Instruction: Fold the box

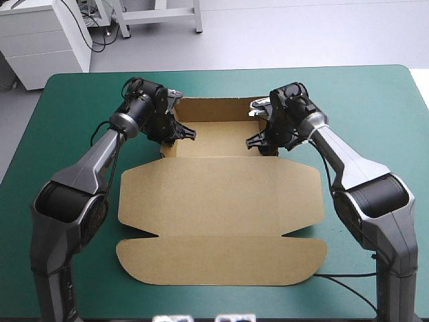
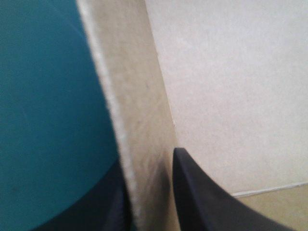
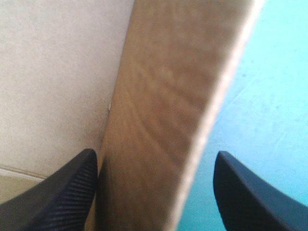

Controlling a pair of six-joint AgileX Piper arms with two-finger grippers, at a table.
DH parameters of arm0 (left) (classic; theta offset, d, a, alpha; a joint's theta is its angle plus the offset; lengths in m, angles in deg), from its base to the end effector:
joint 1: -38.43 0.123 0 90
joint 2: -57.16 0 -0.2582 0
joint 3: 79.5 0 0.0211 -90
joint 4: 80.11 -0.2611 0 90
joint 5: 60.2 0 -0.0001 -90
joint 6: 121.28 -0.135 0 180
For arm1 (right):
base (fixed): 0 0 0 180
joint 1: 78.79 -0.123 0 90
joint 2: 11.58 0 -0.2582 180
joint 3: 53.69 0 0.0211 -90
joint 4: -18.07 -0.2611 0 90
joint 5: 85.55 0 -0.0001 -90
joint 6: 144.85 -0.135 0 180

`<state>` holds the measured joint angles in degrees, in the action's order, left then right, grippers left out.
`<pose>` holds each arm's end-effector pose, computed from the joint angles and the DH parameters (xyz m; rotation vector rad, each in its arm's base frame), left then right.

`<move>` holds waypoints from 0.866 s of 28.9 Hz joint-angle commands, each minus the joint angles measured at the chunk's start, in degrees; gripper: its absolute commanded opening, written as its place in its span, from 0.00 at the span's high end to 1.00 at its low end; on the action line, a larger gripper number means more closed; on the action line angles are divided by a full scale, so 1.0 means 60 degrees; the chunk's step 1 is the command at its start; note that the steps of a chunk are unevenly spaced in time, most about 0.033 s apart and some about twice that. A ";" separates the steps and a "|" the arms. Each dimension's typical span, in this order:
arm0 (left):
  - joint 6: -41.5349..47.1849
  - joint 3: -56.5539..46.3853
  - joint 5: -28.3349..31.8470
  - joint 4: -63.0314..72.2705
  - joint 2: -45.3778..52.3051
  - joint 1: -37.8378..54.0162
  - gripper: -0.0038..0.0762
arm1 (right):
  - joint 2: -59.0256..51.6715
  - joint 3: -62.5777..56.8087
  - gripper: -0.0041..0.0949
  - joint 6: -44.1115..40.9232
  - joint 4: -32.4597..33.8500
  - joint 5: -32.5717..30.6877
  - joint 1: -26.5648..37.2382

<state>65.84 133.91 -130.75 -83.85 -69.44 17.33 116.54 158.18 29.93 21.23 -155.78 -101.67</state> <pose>0.4261 -0.1555 0.2075 0.3652 2.8273 -0.0099 0.4198 0.1696 0.1876 -0.4630 2.8625 0.0073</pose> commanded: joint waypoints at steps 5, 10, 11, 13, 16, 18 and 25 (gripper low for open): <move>-0.0045 0.0803 -0.0534 -0.0075 0.0588 0.0003 0.61 | -0.0538 0.1218 0.31 -0.0220 0.0126 0.0287 0.0032; -0.0063 0.0924 -0.0534 -0.0504 0.0626 0.0003 0.61 | -0.0538 0.2345 0.31 -0.0275 0.0146 -0.0016 0.0032; -0.0063 0.0999 -0.0534 -0.0689 0.0647 0.0003 0.61 | -0.0538 0.2552 0.31 -0.0301 0.0159 -0.0055 0.0032; -0.0063 0.1106 -0.0537 -0.1027 0.0746 0.0003 0.61 | -0.0538 0.2938 0.31 -0.0327 0.0186 -0.0191 0.0032; -0.0063 0.1437 -0.0537 -0.1493 0.1011 0.0003 0.61 | -0.0559 0.3477 0.31 -0.0328 0.0210 -0.0213 0.0032; -0.0063 0.1705 -0.0537 -0.1819 0.1262 0.0003 0.62 | -0.0557 0.3752 0.31 -0.0383 0.0149 -0.0213 0.0032; -0.0081 0.2064 -0.0537 -0.1913 0.2495 0.0003 0.86 | -0.0824 0.3805 0.31 -0.0497 0.0042 -0.0213 0.0032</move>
<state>65.38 144.33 -131.60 -94.11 -60.82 17.42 116.24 179.09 27.31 21.14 -157.16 -101.67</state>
